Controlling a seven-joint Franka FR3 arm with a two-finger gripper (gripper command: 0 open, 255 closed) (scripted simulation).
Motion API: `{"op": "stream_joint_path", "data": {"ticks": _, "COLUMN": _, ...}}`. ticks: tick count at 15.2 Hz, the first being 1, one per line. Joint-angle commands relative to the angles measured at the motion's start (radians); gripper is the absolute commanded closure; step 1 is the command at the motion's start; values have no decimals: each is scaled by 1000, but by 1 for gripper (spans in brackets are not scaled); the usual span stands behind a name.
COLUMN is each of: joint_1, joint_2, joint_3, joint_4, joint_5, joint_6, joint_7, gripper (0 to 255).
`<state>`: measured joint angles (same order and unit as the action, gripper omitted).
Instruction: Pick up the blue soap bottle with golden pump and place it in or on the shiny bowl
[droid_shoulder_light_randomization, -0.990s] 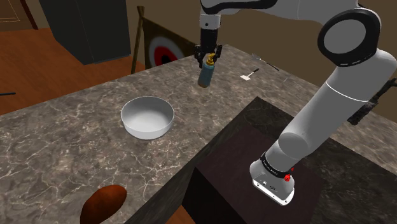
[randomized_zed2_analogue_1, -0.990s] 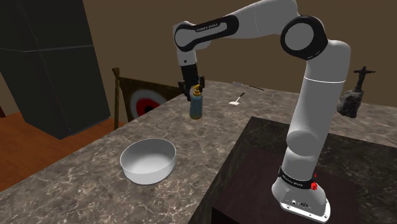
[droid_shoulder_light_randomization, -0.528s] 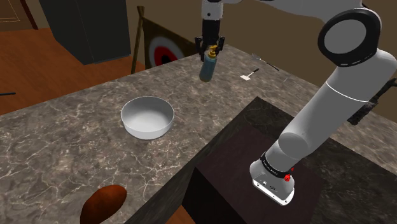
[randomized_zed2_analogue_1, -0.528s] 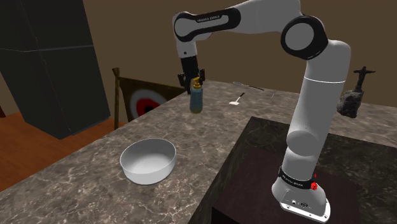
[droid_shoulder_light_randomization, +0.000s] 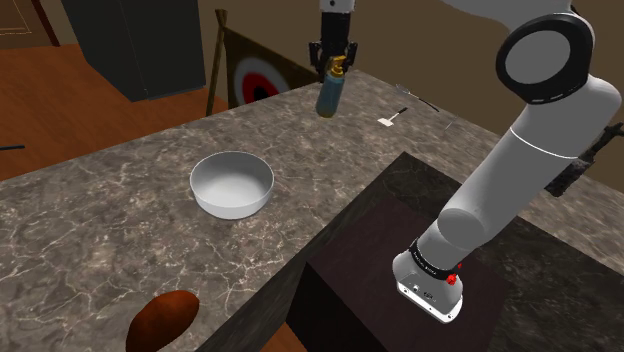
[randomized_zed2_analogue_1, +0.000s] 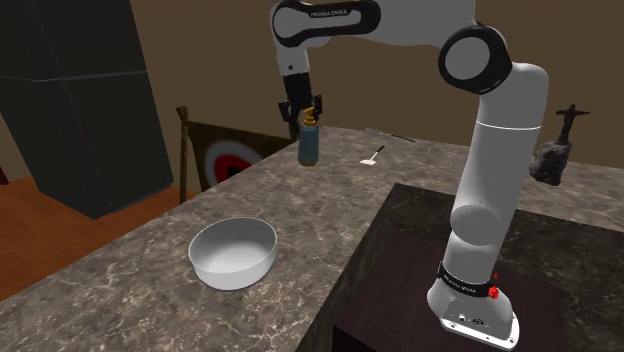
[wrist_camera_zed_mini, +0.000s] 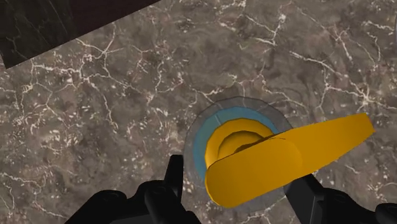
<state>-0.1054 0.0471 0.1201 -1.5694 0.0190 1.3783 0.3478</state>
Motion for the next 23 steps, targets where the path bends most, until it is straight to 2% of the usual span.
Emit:
{"op": "stream_joint_path", "data": {"ticks": 1, "joint_1": 1, "joint_2": 5, "joint_3": 1, "joint_4": 28, "joint_5": 0, "joint_6": -23, "joint_7": 2, "gripper": 255}}
{"op": "stream_joint_path", "data": {"ticks": 7, "joint_1": 74, "joint_2": 0, "joint_3": 67, "joint_4": 33, "joint_5": 31, "joint_6": -27, "joint_7": 145, "gripper": 255}}
{"op": "stream_joint_path", "data": {"ticks": 13, "joint_1": 151, "joint_2": 34, "joint_3": 135, "joint_4": 84, "joint_5": 52, "joint_6": -36, "joint_7": 294, "gripper": 255}}
{"op": "stream_joint_path", "data": {"ticks": 18, "joint_1": 222, "joint_2": 94, "joint_3": 190, "joint_4": 166, "joint_5": 57, "joint_6": -48, "joint_7": 422, "gripper": 255}}
{"op": "stream_joint_path", "data": {"ticks": 23, "joint_1": 305, "joint_2": 187, "joint_3": 240, "joint_4": 291, "joint_5": 44, "joint_6": -72, "joint_7": 553, "gripper": 255}}
